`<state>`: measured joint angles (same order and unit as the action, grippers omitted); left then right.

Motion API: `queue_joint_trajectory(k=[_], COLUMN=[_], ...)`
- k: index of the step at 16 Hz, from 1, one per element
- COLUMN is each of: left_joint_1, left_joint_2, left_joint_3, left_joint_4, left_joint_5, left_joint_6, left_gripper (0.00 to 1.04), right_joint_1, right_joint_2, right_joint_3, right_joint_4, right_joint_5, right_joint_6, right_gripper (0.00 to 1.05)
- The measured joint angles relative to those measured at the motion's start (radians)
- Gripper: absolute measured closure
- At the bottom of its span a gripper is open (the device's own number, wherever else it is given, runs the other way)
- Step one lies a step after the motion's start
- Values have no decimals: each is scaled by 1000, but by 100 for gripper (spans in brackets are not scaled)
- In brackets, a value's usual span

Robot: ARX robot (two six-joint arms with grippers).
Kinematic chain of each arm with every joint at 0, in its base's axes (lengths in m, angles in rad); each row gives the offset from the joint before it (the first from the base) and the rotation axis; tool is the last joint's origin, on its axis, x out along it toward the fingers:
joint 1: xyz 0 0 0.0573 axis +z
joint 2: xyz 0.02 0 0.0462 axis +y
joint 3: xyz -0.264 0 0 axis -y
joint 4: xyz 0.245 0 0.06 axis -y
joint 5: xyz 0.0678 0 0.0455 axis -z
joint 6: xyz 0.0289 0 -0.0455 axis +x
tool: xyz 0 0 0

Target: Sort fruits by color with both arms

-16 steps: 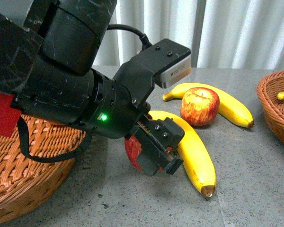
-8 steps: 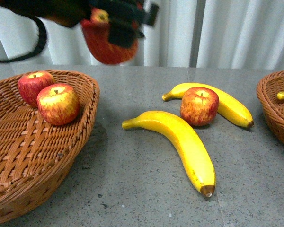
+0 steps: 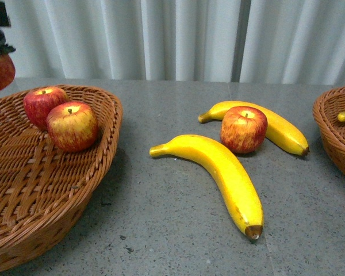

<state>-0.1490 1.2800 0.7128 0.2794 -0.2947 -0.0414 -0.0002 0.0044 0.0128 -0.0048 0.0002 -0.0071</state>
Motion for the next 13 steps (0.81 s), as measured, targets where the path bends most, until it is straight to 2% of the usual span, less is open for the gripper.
queue_joint_trajectory(k=[4,6,7,8,10,13], left_joint_1=[32,24,-8,-75,-122,-171], left_joint_2=[10,7,-18,-60,-26,138], left_joint_3=[-95,-97,-100,-92,-28,118], left_joint_4=[21,30,19,34,97,54], left_joint_5=[8,14,25,30,112,320], left_joint_6=[-65,-69,-69,-61,-29,12], left_gripper=[40,17,7,7,7,7], right_joint_1=[0,0,0,0,0,0], right_joint_2=[0,0,0,0,0,0], right_joint_3=[0,0,0,0,0,0], right_joint_4=[0,0,0,0,0,0], right_joint_5=[0,0,0,0,0,0], right_joint_6=[0,0,0,0,0,0], right_gripper=[7,7,7,7,7,7])
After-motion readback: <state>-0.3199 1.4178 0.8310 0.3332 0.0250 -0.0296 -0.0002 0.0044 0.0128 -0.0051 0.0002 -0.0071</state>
